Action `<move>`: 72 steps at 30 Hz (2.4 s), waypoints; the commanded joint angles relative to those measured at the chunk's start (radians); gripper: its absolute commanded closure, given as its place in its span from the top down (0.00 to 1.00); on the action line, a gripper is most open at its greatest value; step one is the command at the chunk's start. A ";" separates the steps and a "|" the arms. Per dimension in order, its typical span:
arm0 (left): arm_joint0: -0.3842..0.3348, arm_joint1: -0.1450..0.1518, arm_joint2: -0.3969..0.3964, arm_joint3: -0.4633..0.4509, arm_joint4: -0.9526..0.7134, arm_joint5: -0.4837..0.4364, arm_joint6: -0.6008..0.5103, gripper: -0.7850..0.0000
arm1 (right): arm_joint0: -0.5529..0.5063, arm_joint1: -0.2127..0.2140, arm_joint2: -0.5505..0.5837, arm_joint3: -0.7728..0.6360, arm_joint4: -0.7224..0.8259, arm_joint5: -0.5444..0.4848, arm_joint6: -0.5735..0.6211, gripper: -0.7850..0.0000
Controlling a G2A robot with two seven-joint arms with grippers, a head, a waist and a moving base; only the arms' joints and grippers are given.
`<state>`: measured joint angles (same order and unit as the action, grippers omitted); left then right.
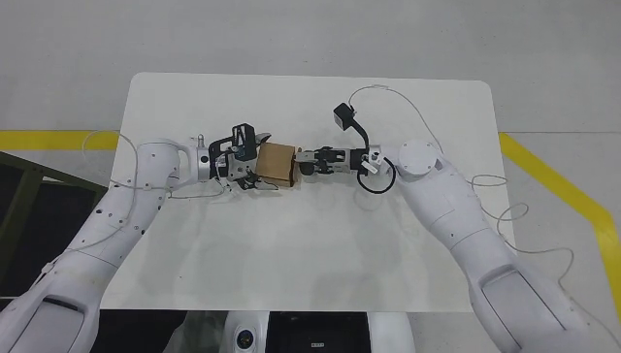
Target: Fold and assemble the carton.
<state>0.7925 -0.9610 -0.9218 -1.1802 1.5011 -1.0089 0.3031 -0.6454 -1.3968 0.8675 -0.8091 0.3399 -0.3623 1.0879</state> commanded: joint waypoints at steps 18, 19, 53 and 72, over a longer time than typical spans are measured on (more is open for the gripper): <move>-0.001 -0.001 -0.004 -0.003 0.016 -0.003 0.003 1.00 | -0.007 -0.012 0.004 0.018 0.044 -0.002 0.025 0.20; -0.001 -0.001 -0.004 -0.003 0.016 -0.003 0.003 1.00 | -0.007 -0.012 0.003 0.020 0.041 0.000 0.027 0.20; 0.005 0.002 -0.011 -0.007 0.018 -0.003 0.009 1.00 | 0.013 -0.014 -0.018 -0.014 -0.099 0.063 0.006 0.16; 0.003 0.001 -0.007 -0.006 0.017 -0.003 0.013 1.00 | 0.040 -0.036 -0.045 -0.004 -0.102 0.064 -0.005 0.15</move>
<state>0.7954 -0.9601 -0.9286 -1.1862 1.5182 -1.0123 0.3158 -0.6062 -1.4321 0.8243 -0.8138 0.2380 -0.2984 1.0834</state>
